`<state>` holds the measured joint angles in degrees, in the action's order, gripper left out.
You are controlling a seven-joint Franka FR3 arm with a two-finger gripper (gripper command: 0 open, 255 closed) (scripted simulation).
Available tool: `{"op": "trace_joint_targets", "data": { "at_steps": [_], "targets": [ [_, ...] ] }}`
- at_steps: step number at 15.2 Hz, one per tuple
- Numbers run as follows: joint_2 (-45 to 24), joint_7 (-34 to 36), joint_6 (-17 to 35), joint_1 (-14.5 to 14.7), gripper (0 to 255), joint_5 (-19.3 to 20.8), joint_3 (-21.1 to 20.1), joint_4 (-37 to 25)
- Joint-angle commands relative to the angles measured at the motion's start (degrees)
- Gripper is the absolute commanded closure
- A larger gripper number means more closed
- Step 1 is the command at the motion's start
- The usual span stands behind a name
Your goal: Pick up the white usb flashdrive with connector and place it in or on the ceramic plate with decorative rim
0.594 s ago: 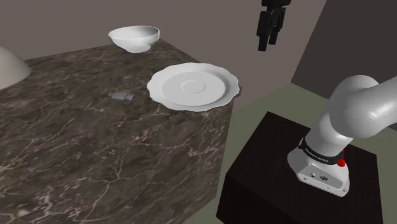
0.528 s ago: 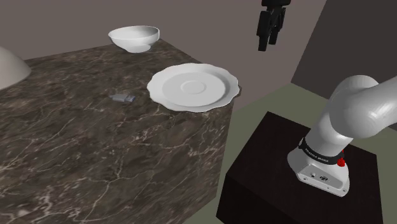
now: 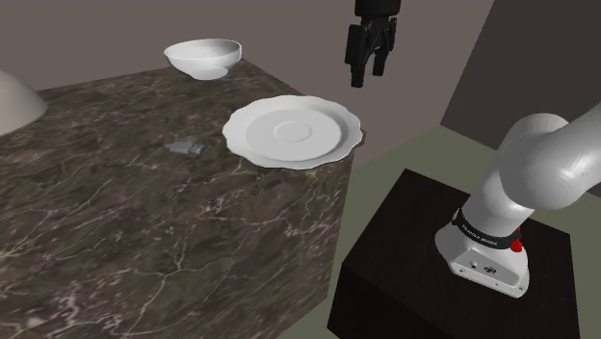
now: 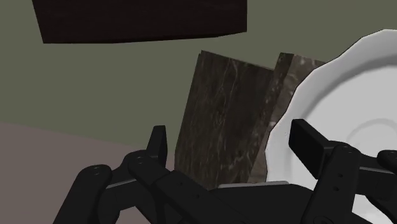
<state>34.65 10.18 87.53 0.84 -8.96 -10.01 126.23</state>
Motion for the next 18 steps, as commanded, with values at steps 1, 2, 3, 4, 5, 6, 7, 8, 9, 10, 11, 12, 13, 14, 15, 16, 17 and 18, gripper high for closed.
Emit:
{"op": "trace_joint_targets", "data": {
  "at_steps": [1,2,3,4,5,6,7,8,9,10,11,12,13,14,15,16,17,18],
  "targets": [
    [-2.3,2.5,1.3,0.5,0,-0.9,-2.2,-1.7],
    [-3.7,3.8,2.0,0.7,0,-1.2,-3.3,-2.7],
    [-5.2,5.1,2.7,0.8,0,-1.4,-4.4,-3.8],
    [-6.7,6.4,3.4,1.0,0,-1.6,-5.4,-5.0],
    [-8.2,7.7,4.0,1.1,0,-1.7,-6.5,-6.2],
    [-9.8,9.0,4.6,1.3,0,-1.7,-7.6,-7.5],
    [-11.5,10.3,5.2,1.4,0,-1.6,-8.7,-8.9],
    [-13.2,11.7,5.8,1.5,0,-1.4,-9.7,-10.3],
    [-15.0,13.0,6.3,1.6,0,-1.1,-10.8,-11.8],
    [-16.8,14.4,6.7,1.8,0,-0.7,-11.8,-13.4],
    [-18.7,15.9,7.2,1.9,0,-0.3,-12.9,-15.1],
    [-20.6,17.3,7.6,2.1,0,0.3,-13.9,-16.8],
    [-22.6,18.8,7.9,2.3,0,1.0,-14.9,-18.7],
    [-24.7,20.3,8.1,2.5,0,1.8,-15.9,-20.6],
    [-26.8,21.9,8.3,2.8,0,2.7,-16.9,-22.6],
    [-29.0,23.5,8.5,3.2,0,3.8,-17.8,-24.7],
    [-31.3,25.1,8.5,3.6,0,4.9,-18.7,-26.9],
    [-33.7,26.7,8.4,4.2,0,6.2,-19.5,-29.2]
  ]
}}
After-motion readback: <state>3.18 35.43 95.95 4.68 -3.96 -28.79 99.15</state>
